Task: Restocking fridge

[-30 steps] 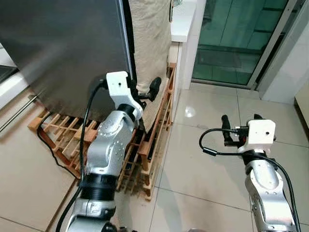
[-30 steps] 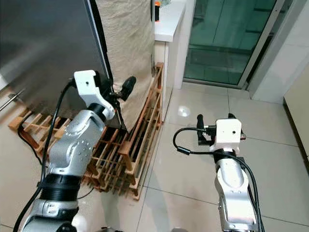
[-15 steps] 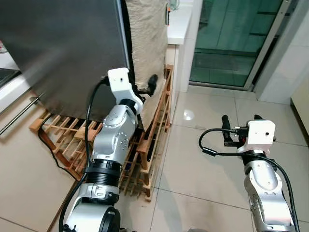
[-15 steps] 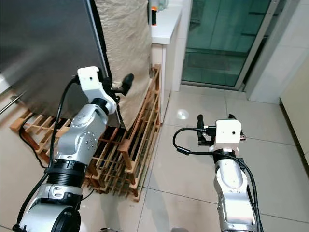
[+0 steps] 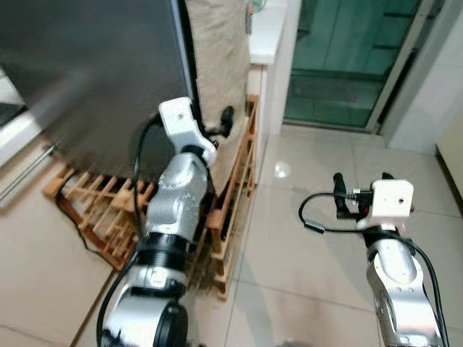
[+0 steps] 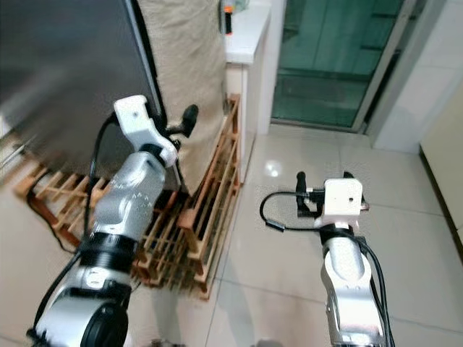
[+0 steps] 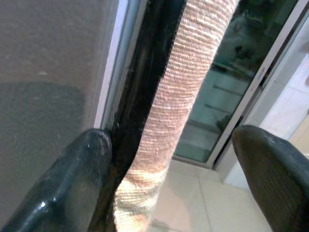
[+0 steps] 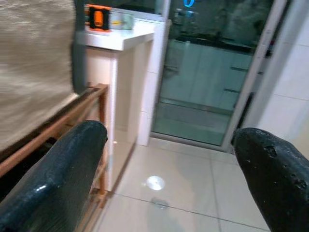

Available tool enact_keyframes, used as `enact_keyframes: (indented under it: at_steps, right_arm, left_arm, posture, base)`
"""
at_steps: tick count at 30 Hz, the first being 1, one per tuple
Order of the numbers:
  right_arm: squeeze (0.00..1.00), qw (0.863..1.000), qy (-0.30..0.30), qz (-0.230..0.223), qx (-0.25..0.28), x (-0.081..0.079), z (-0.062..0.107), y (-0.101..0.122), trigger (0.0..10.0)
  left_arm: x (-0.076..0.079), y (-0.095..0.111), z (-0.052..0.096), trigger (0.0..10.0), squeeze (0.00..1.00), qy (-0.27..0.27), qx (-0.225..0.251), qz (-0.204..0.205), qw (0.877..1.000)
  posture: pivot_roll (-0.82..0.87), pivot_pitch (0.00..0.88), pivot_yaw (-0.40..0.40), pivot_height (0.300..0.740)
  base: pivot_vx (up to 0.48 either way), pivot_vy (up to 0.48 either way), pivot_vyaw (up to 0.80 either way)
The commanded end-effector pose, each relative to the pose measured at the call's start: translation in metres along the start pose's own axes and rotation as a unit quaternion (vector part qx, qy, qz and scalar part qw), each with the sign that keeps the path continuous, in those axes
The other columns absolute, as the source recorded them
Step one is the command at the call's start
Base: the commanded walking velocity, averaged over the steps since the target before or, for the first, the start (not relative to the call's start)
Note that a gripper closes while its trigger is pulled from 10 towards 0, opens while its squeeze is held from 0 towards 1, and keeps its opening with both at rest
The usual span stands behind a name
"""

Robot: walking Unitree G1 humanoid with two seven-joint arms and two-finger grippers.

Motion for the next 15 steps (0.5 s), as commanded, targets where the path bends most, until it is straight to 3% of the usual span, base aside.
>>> enact_keyframes:
  at_steps: [1, 3, 4, 5, 6, 10, 11, 12, 14, 15]
  right_arm:
    - [0.75, 1.000, 0.009, 0.001, 0.005, -0.005, -0.004, 0.003, 10.0]
    - [0.75, 1.000, 0.011, 0.001, 0.007, -0.006, -0.005, 0.004, 10.0]
    - [0.75, 1.000, 0.011, 0.001, 0.007, -0.006, -0.005, 0.004, 10.0]
    - [0.75, 1.000, 0.010, 0.001, 0.007, -0.006, -0.005, 0.004, 10.0]
    - [0.75, 1.000, 0.006, 0.002, 0.002, -0.003, -0.003, 0.002, 10.0]
    - [0.75, 1.000, -0.010, -0.002, -0.020, 0.007, 0.006, -0.009, 10.0]
    - [0.75, 1.000, -0.010, -0.002, -0.020, 0.007, 0.006, -0.009, 10.0]
    - [0.75, 1.000, -0.011, -0.002, -0.023, 0.008, 0.007, -0.011, 10.0]
    - [0.75, 0.999, -0.011, -0.004, -0.033, 0.007, 0.012, -0.015, 10.0]
    - [0.75, 0.999, -0.010, -0.004, -0.036, 0.006, 0.013, -0.017, 10.0]
  left_arm:
    - [0.039, -0.001, -0.009, 10.0, 0.00, -0.068, -0.009, -0.011, 0.998]
    - [0.069, -0.001, -0.009, 10.0, 0.00, -0.130, -0.013, 0.015, 0.991]
    - [0.069, -0.001, -0.009, 10.0, 0.00, -0.130, -0.013, 0.015, 0.991]
    - [0.098, -0.001, -0.005, 10.0, 0.00, -0.196, -0.016, 0.032, 0.980]
    - [0.115, 0.001, -0.001, 10.0, 0.00, -0.238, -0.012, 0.045, 0.970]
    - [0.172, 0.012, 0.014, 10.0, 0.00, -0.357, 0.001, 0.076, 0.931]
    - [0.172, 0.012, 0.014, 10.0, 0.00, -0.357, 0.001, 0.076, 0.931]
    - [0.182, 0.013, 0.017, 10.0, 0.00, -0.373, 0.004, 0.080, 0.924]
    - [0.223, 0.018, 0.030, 10.0, 0.00, -0.433, 0.009, 0.083, 0.897]
    - [0.249, 0.022, 0.042, 10.0, 0.00, -0.473, 0.006, 0.102, 0.875]
  posture:
    - [-0.24, 0.000, 0.061, 0.740]
    - [-0.25, 0.000, 0.061, 0.740]
    - [-0.25, 0.000, 0.061, 0.740]
    - [-0.26, 0.000, 0.063, 0.740]
    - [-0.27, 0.000, 0.061, 0.740]
    - [-0.28, 0.000, 0.054, 0.740]
    - [-0.28, 0.000, 0.054, 0.740]
    - [-0.29, 0.000, 0.054, 0.740]
    - [-0.30, 0.000, 0.054, 0.740]
    - [-0.33, 0.000, 0.061, 0.740]
  base:
    - [0.000, 0.000, 0.00]
    - [0.000, 0.000, 0.00]
    - [0.000, 0.000, 0.00]
    - [0.000, 0.000, 0.00]
    - [0.000, 0.000, 0.00]
    - [0.000, 0.000, 0.00]
    - [0.000, 0.000, 0.00]
    - [0.000, 0.000, 0.00]
    - [0.000, 0.000, 0.00]
    - [0.000, 0.000, 0.00]
Point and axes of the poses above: a point about 5 cm out from each wrist's last joint towards the gripper, its own z axis pointing back from the gripper into the wrist, its own y axis along the axis of the wrist's last joint, x = y × z, the point moved 4 cm from there along -z, pointing out of the wrist towards the gripper, and after that the axes turned 7 degrees about -z, right-handed, at the moved point
